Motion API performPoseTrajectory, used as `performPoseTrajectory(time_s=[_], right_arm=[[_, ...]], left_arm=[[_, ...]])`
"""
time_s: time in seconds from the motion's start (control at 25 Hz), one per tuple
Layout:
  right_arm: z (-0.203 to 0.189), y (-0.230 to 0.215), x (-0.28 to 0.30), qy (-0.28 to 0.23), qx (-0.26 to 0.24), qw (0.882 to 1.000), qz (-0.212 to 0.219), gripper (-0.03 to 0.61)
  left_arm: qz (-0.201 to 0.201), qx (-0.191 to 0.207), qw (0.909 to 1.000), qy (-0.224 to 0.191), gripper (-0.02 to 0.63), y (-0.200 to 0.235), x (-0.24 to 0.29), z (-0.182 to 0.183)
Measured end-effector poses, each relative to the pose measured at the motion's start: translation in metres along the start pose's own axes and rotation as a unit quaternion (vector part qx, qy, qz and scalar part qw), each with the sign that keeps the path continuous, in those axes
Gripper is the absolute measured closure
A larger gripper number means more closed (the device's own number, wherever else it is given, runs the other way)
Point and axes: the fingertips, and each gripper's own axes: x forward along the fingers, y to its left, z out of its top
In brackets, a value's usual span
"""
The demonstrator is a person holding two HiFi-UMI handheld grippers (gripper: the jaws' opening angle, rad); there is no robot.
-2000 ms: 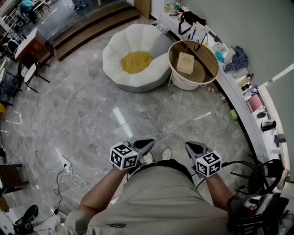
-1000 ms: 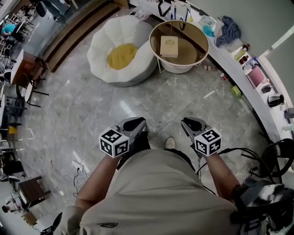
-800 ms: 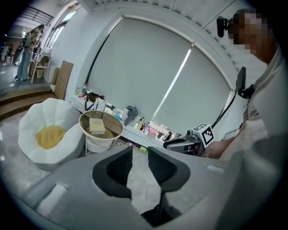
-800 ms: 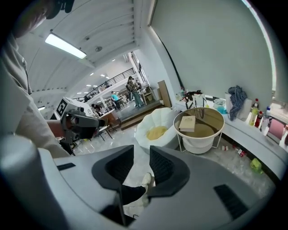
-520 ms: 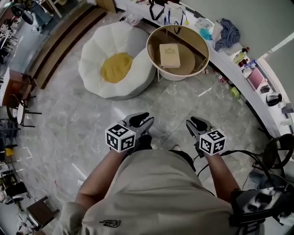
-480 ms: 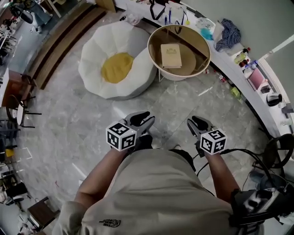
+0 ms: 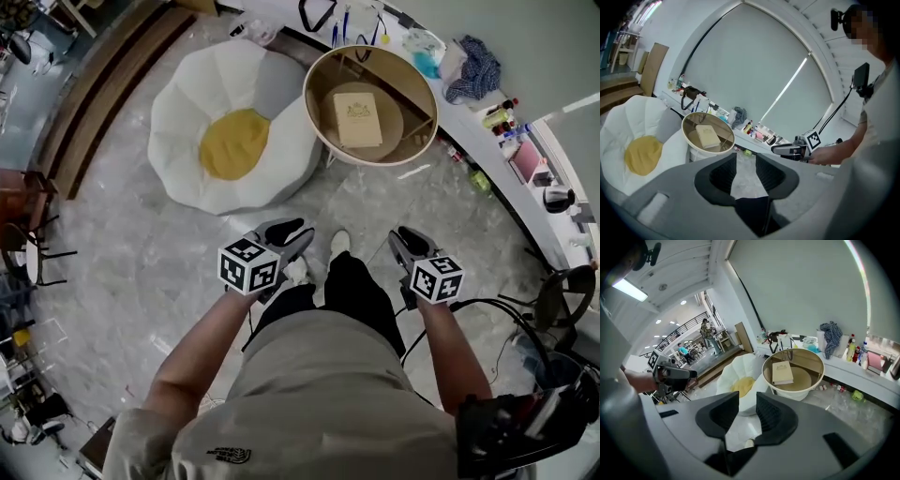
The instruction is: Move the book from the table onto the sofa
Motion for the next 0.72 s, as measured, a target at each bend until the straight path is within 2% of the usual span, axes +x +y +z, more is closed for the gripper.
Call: performPoseTrajectory(time_s=[0.2, 0.52, 0.72], right_arm=[[0.039, -0.052, 0.060, -0.006, 0.047, 0.999, 0.009, 0.453], [0.092, -0.175, 0.191, 0.035, 0.075, 0.996, 0.020, 0.428], [0.095, -0.242, 0.270, 0.069, 0.087, 0.993, 0.026, 0.419]], left_arm=[[-0.004, -0.035, 0.9991, 0.026, 0.491, 0.047, 0.062, 0.023], [0.007, -0.105, 0.9918, 0.072, 0.459, 0.142, 0.192, 0.061], [0.044, -0.114, 0.9884, 0.091, 0.451, 0.216, 0.280, 0.066]])
